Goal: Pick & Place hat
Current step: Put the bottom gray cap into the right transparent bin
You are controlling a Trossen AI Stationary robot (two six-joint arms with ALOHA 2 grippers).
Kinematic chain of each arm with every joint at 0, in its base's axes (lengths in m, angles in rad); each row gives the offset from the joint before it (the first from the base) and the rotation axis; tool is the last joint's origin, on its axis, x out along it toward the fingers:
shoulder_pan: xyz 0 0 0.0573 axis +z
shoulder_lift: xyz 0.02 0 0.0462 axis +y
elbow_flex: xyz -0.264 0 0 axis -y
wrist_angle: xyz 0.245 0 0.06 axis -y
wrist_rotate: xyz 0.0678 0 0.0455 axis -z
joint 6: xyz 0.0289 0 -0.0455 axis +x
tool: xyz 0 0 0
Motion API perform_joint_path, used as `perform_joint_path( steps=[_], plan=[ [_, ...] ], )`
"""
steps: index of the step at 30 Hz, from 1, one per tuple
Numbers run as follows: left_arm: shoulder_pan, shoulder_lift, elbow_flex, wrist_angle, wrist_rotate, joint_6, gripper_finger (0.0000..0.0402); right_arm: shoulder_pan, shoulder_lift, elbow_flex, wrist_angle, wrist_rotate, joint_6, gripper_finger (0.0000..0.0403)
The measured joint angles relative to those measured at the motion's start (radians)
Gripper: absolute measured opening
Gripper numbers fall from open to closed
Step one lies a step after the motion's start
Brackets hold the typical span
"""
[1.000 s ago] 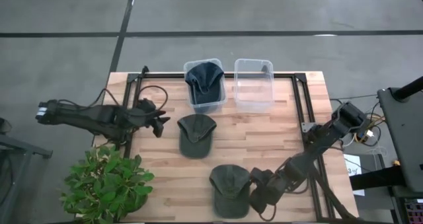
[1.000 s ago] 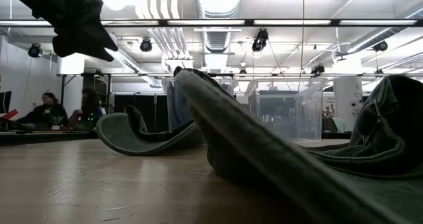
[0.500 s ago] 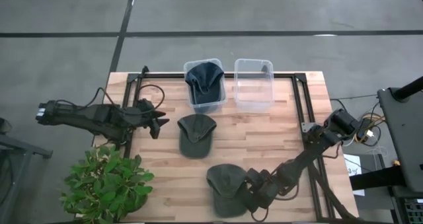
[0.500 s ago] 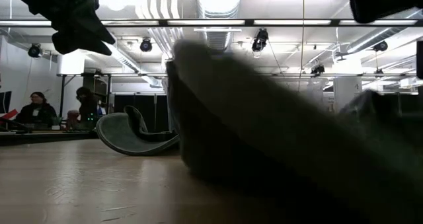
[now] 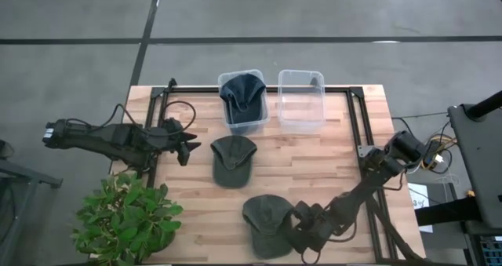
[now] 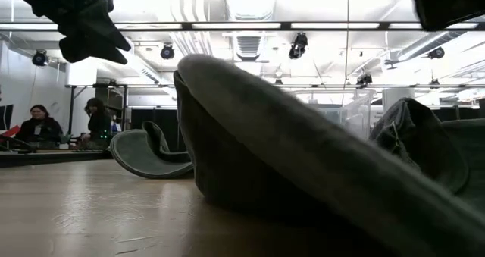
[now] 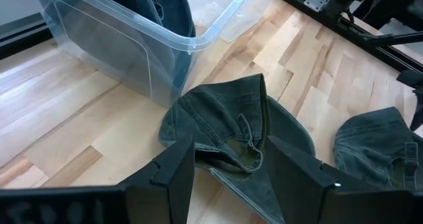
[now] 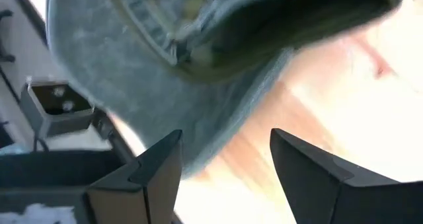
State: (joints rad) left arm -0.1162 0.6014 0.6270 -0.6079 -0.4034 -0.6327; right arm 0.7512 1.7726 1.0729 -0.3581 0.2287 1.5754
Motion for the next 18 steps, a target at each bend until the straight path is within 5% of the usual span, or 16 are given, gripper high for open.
perform_joint_path(
  steps=[12, 18],
  plan=[
    [0.0, 0.001, 0.0, 0.001, 0.0, -0.004, 0.0176, -0.041, 0.072, -0.002, 0.055, 0.011, -0.105, 0.0218],
    [0.0, 0.004, -0.002, 0.003, -0.001, -0.007, 0.0176, -0.05, 0.09, -0.007, 0.147, 0.01, -0.14, 0.0183]
  ],
)
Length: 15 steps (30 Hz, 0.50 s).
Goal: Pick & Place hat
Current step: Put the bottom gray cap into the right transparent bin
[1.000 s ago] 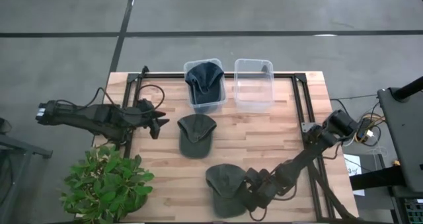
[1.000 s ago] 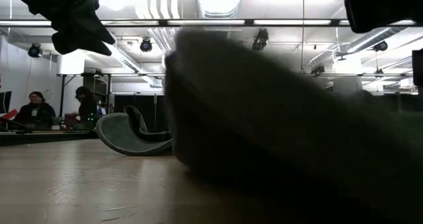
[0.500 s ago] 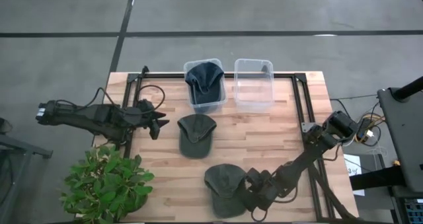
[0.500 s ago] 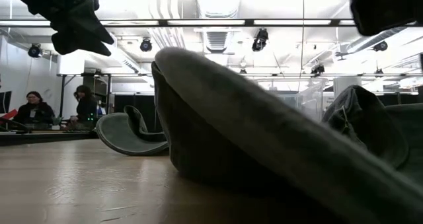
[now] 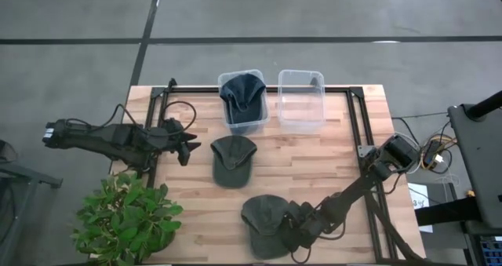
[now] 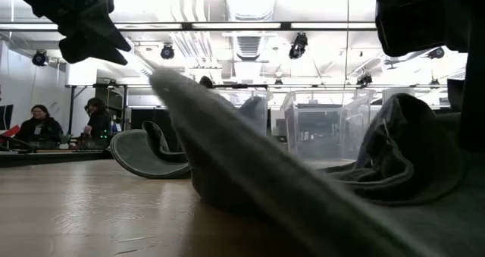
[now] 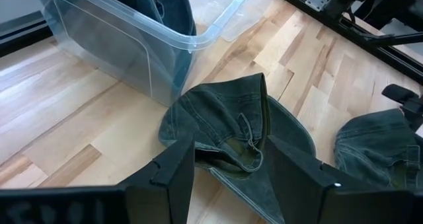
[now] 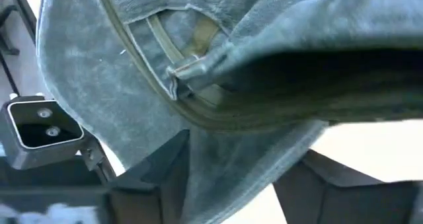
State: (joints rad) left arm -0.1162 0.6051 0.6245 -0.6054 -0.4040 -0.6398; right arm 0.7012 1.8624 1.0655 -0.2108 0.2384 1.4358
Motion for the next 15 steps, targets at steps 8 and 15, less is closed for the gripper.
perform_joint_path(
  steps=[8, 15],
  plan=[
    [0.0, 0.004, -0.002, -0.001, 0.003, -0.014, 0.0176, -0.002, -0.001, -0.01, 0.023, 0.0, 0.005, 0.0063],
    [0.0, 0.003, -0.002, -0.001, 0.019, -0.023, 0.0176, -0.002, -0.009, -0.013, 0.018, 0.021, 0.006, 0.0014]
  ],
)
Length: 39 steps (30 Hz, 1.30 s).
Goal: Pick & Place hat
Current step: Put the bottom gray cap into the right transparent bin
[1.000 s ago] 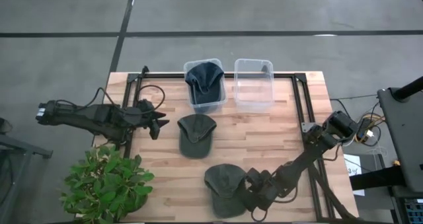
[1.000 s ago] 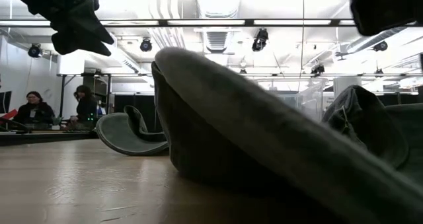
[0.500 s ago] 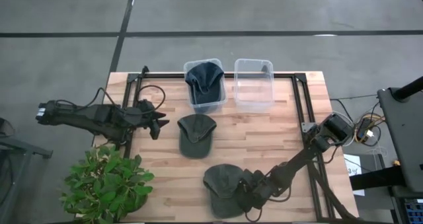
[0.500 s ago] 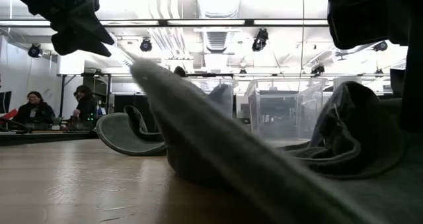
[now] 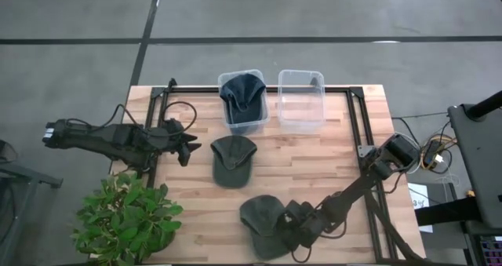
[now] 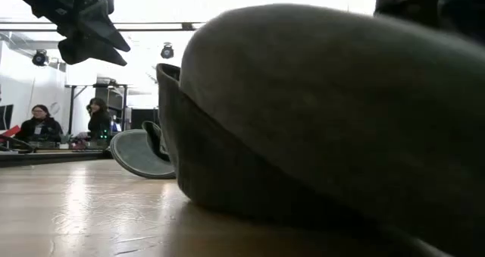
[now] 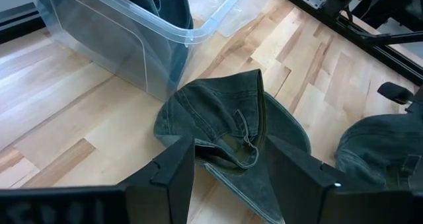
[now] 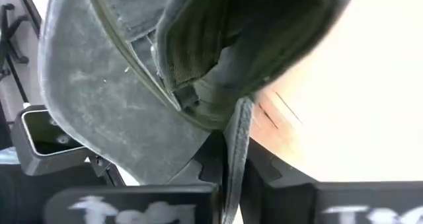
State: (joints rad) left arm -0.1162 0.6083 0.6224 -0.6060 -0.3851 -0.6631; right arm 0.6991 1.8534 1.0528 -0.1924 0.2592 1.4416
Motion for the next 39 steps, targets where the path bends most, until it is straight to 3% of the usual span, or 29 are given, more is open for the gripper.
perform_joint_path(
  steps=[5, 11, 22, 32, 39],
  plan=[
    [0.0, 0.0, 0.0, 0.0, 0.001, -0.016, 0.0176, -0.001, -0.075, -0.003, -0.038, 0.049, -0.039, 0.0011],
    [0.0, 0.0, 0.0, 0.004, 0.018, -0.024, 0.0176, 0.001, -0.259, -0.006, -0.167, 0.182, -0.117, 0.001],
    [0.0, 0.003, 0.0, 0.004, 0.029, -0.026, 0.0176, 0.017, -0.574, -0.023, -0.169, 0.445, -0.602, 0.0009],
    [0.0, 0.004, 0.0, 0.006, 0.029, -0.026, 0.0176, 0.017, -0.726, -0.024, -0.054, 0.429, -1.023, 0.0009],
    [0.0, 0.004, 0.0, 0.008, 0.029, -0.026, 0.0176, 0.017, -0.804, -0.025, 0.124, 0.226, -1.291, 0.001]
  ],
)
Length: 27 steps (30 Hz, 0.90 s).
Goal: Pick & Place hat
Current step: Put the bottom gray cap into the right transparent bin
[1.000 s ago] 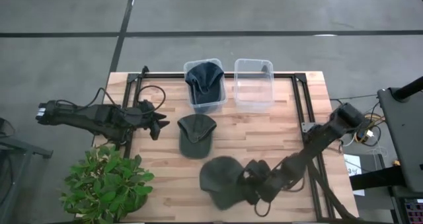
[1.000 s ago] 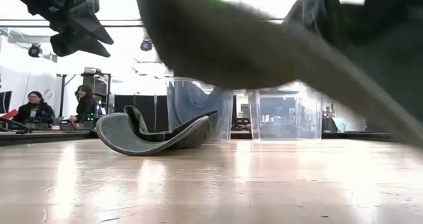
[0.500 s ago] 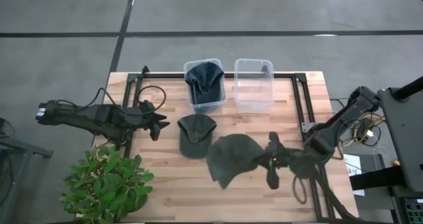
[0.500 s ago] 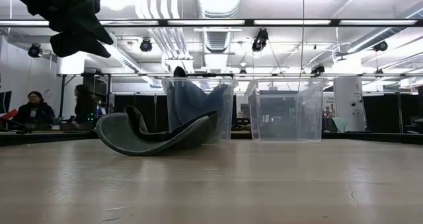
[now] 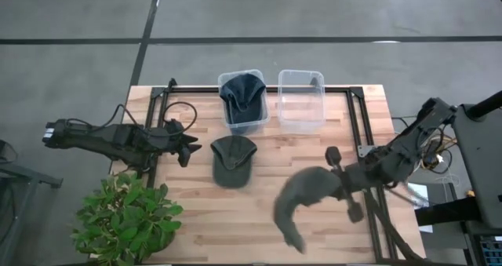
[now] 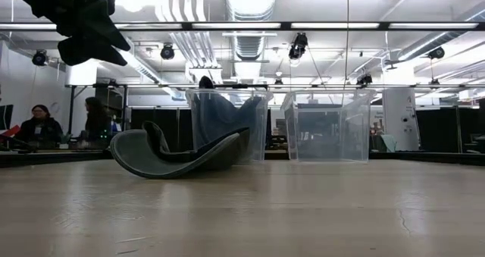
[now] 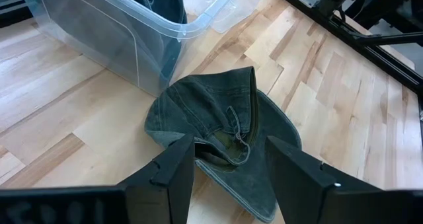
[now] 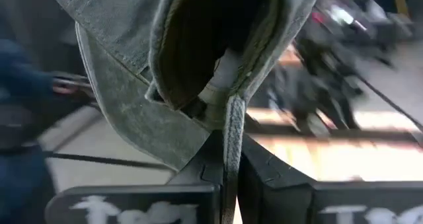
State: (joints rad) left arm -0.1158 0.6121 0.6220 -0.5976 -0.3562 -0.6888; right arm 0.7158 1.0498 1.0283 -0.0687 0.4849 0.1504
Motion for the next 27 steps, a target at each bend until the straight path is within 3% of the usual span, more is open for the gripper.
perform_joint_path(
  steps=[8, 15, 18, 24, 27],
  plan=[
    [0.0, 0.0, -0.002, 0.0, 0.0, 0.0, 0.0176, 0.0, -0.056, -0.004, 0.151, -0.273, -0.204, 0.0011],
    [0.0, 0.0, -0.004, -0.001, -0.003, 0.001, 0.0176, -0.001, -0.06, -0.004, 0.161, -0.28, -0.185, 0.0012],
    [0.0, 0.0, -0.004, 0.0, -0.004, 0.001, 0.0176, -0.002, -0.054, -0.004, 0.135, -0.1, -0.097, 0.0012],
    [0.0, 0.001, -0.004, 0.005, -0.007, 0.001, 0.0176, -0.038, -0.054, -0.004, -0.077, 0.48, 0.282, 0.0012],
    [0.0, 0.005, -0.005, 0.02, -0.011, 0.001, 0.0176, -0.077, -0.054, -0.005, -0.204, 0.694, 0.47, 0.0012]
  ],
)
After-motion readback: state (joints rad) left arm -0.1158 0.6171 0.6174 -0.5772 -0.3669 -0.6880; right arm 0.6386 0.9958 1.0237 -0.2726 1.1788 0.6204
